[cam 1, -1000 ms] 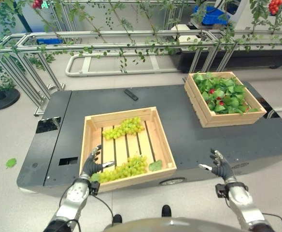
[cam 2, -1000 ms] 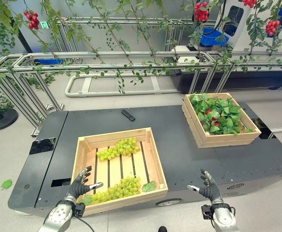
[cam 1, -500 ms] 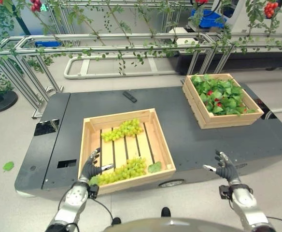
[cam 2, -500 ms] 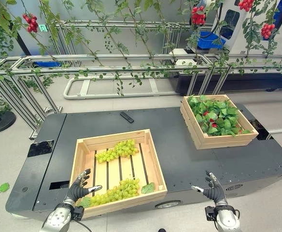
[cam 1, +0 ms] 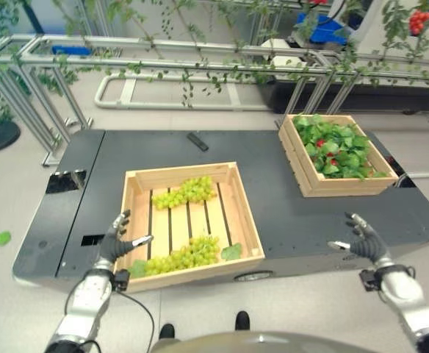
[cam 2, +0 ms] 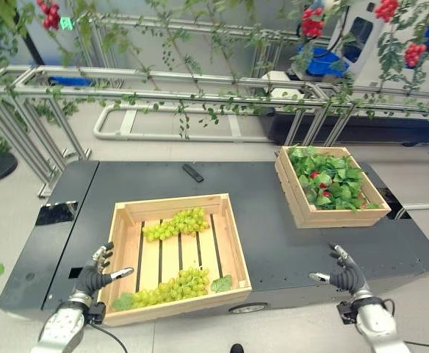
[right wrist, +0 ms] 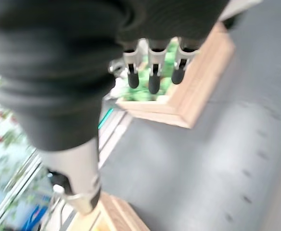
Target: Pick up the fruits from the basket on one side to the basket on the other side
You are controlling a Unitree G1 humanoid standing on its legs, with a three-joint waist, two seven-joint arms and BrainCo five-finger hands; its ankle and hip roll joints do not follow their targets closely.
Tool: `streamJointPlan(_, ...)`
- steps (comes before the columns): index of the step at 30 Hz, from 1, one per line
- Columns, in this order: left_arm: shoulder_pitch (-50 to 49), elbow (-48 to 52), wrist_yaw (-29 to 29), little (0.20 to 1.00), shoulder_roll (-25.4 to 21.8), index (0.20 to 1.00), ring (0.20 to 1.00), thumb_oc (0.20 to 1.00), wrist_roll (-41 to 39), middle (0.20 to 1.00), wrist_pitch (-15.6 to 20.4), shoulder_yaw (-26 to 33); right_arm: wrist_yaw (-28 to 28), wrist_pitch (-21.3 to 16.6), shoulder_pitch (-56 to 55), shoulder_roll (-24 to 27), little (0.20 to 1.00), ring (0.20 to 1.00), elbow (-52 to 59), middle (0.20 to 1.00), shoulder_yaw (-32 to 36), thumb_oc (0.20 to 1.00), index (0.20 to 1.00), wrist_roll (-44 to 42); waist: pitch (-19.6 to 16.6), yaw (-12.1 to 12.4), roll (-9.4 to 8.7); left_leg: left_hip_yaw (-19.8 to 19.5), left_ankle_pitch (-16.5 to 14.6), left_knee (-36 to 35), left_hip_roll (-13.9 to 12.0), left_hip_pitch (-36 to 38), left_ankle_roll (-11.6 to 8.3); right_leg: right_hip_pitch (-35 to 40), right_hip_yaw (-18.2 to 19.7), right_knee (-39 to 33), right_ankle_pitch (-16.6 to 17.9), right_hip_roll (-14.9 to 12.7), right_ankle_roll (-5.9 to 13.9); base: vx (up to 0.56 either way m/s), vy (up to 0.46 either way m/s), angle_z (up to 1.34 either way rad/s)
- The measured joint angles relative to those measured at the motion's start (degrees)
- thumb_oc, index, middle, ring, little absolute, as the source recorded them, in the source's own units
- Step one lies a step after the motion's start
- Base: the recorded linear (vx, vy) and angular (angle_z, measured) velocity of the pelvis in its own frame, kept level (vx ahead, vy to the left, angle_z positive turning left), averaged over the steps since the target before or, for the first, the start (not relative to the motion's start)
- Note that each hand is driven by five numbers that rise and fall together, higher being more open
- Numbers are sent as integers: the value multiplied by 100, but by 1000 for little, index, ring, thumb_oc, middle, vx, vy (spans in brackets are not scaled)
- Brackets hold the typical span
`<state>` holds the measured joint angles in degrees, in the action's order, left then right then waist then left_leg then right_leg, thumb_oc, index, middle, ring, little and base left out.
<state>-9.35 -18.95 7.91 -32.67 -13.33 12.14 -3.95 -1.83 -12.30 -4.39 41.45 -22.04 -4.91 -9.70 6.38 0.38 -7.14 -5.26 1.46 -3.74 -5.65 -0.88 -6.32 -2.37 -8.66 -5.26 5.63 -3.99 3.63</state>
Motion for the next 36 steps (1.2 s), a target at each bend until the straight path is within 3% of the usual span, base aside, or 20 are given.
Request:
streamJointPlan(5, 168, 26, 96, 1000, -8, 1000, 1000, 1000, -219, 1000, 51, 98, 137, -29, 524, 200, 1000, 1000, 136, 1000, -149, 1000, 1000, -19, 363, 286, -149, -341, 9, 257, 99, -368, -18, -53, -292, 1, -37, -29, 8, -9, -54, 43)
streamJointPlan(9, 209, 36, 127, 1000, -31, 1000, 1000, 1000, -222, 1000, 67, 96, 162, -30, 776, 183, 1000, 1000, 137, 1000, -314, 1000, 1000, -20, 611, 680, -198, -597, 52, 374, 134, -626, -57, -28, -497, 2, -132, -14, 13, 1, -63, 48)
streamJointPlan(12, 315, 36, 195, 1000, -71, 1000, 1000, 1000, -222, 1000, 67, 82, 152, -29, 836, 178, 1000, 1000, 123, 1000, -358, 1000, 1000, 4, 701, 683, -247, -774, 81, 498, 173, -881, -69, -12, -690, 2, -214, -25, 10, -29, -28, 69)
streamJointPlan(13, 340, 35, 252, 1000, -154, 1000, 1000, 1000, -218, 1000, 73, 73, 138, -26, 993, 186, 1000, 1000, 117, 1000, -492, 1000, 1000, 15, 791, 828, -250, -794, 92, 546, 181, -941, -72, 0, -753, 3, -234, -20, 14, -45, 0, 38)
streamJointPlan(17, 424, 38, 344, 1000, -229, 1000, 1000, 1000, -219, 1000, 75, 74, 119, -27, 1477, 164, 1000, 1000, 142, 1000, -732, 1000, 1000, 140, 982, 988, -252, -862, 91, 610, 229, -1075, -70, -70, -826, 46, -276, -48, 36, -49, 4, 16)
streamJointPlan(25, 628, 64, 429, 1000, -225, 1000, 1000, 1000, -221, 1000, 79, 70, 117, 22, 2073, 87, 1000, 1000, 153, 1000, -1217, 1000, 1000, 353, 1255, 1015, -241, -990, 115, 642, 313, -1222, -38, -192, -952, 210, -348, -131, 44, -56, -1, 10)
streamJointPlan(36, 1083, 222, 512, 1000, -224, 1000, 1000, 1000, -326, 1000, 102, 53, 145, 145, 3254, 42, 1000, 1000, 67, 1000, -2012, 1000, 1000, 394, 1810, 1004, -36, -969, 131, 826, 355, -1602, -21, -785, -897, 782, -513, -244, 47, -61, 35, -2)
